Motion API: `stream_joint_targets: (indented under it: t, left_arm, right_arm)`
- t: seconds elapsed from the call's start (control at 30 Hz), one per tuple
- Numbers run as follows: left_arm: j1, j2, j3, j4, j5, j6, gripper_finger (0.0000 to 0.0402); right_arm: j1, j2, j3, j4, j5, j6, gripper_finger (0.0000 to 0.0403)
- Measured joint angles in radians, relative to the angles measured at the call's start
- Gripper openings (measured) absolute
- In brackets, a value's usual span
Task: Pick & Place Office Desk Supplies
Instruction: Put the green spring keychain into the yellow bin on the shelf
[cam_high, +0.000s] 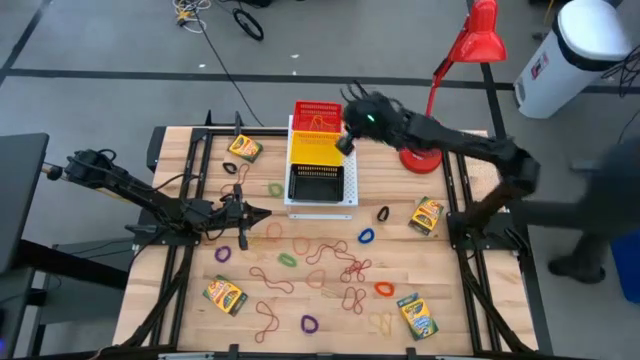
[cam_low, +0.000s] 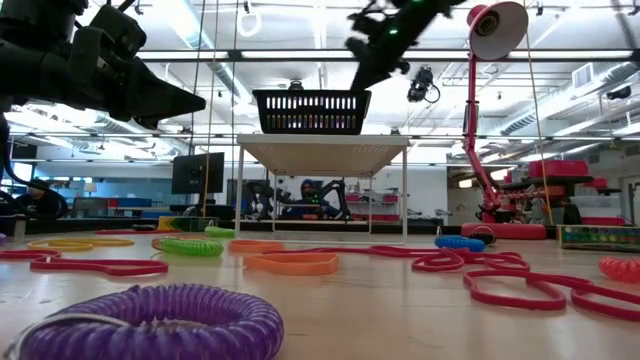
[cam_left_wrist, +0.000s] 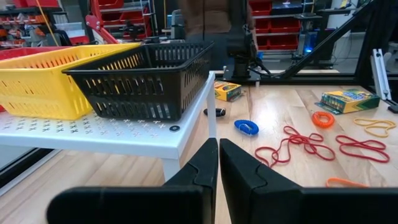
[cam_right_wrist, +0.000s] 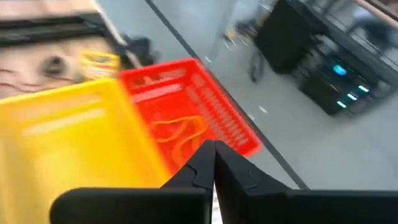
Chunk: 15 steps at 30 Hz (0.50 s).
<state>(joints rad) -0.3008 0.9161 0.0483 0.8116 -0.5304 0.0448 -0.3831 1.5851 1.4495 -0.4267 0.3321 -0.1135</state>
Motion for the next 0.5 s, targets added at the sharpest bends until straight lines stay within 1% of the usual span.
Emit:
stream_joint_targets:
  t: [0.17, 0.33, 0.37, 0.5]
  left_arm:
    - [0.000, 0.000, 0.000, 0.000, 0.000, 0.000, 0.0025]
    - [0.000, 0.000, 0.000, 0.001, 0.000, 0.001, 0.0025]
    - [0.000, 0.000, 0.000, 0.007, 0.000, 0.024, 0.0025]
    - [0.001, -0.001, 0.001, 0.118, 0.000, 0.249, 0.0025]
  right_arm:
    - [0.076, -0.223, -0.356, 0.195, -0.079, 0.023, 0.0005]
    - [0.172, -0.422, -0.658, 0.366, -0.097, 0.105, 0.0004]
    - [0.193, -0.458, -0.716, 0.403, -0.097, 0.117, 0.0003]
    - [0.264, -0.583, -0.916, 0.557, -0.100, 0.151, 0.0004]
